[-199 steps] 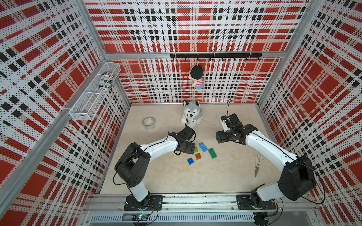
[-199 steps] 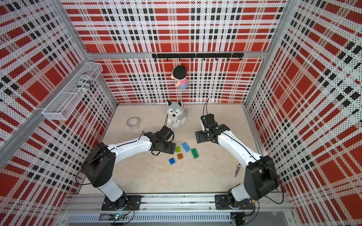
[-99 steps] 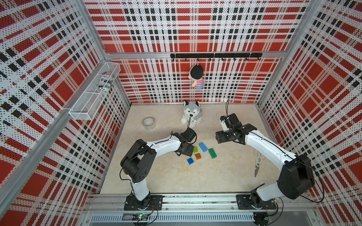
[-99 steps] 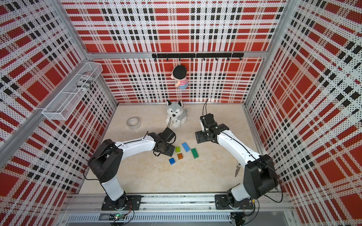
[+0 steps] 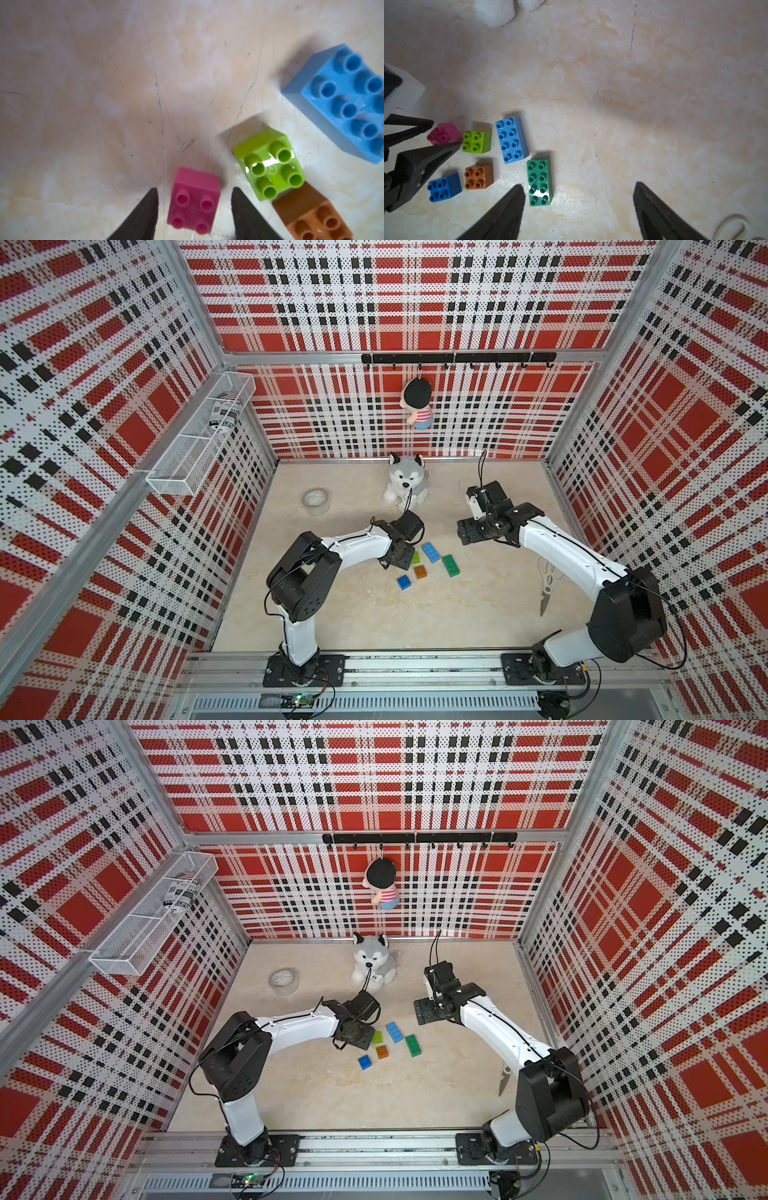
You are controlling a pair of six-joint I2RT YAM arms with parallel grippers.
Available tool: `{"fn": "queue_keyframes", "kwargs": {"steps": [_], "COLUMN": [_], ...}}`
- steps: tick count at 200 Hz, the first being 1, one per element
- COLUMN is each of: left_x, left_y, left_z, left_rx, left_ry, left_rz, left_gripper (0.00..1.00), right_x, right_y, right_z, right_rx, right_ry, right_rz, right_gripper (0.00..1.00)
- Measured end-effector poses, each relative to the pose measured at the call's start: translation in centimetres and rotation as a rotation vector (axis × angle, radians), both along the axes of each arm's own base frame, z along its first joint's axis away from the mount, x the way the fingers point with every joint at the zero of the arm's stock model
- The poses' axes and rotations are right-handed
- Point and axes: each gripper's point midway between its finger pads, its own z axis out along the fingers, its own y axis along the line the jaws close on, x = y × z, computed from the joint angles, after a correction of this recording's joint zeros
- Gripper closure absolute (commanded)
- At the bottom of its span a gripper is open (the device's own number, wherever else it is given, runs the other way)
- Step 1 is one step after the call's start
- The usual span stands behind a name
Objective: Assemble the letter p with lego
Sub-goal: Pick up the lego brick from the center of the board.
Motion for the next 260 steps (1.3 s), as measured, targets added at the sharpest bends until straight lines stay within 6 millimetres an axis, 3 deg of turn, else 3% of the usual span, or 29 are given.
{"fn": "queue_keyframes", "kwargs": {"steps": [89,161,226,260], "left_x": [0.0,0.0,-0.1,-0.1], "left_y": [0.1,0.1,0.0,-1.4], "left_z": [0.0,-0.1,0.1,1.7], "left_rx": [0.008,0.01,0.01,-0.02], "left_ry": [-0.003,-0.004,0.0,-0.022], "left_rz": [-0.002,-0.006,0.01,0.018], "left_gripper": [0.58,0.81,0.81,0.8], "right_x": [0.0,-0.1,-0.2,-0.2], "right_y": [0.0,0.0,-0.1,-0.1], "right_z": [-0.2,-0.3,-0.5,-0.5], "right_rx": [-0.002,-0.004,-0.007,-0.007], "right_ry": [0.005,0.009,0.014,0.016], "right_rz": [0.0,0.0,0.0,0.0], "right_gripper": [0.14,0.14,0.14,0.14]}}
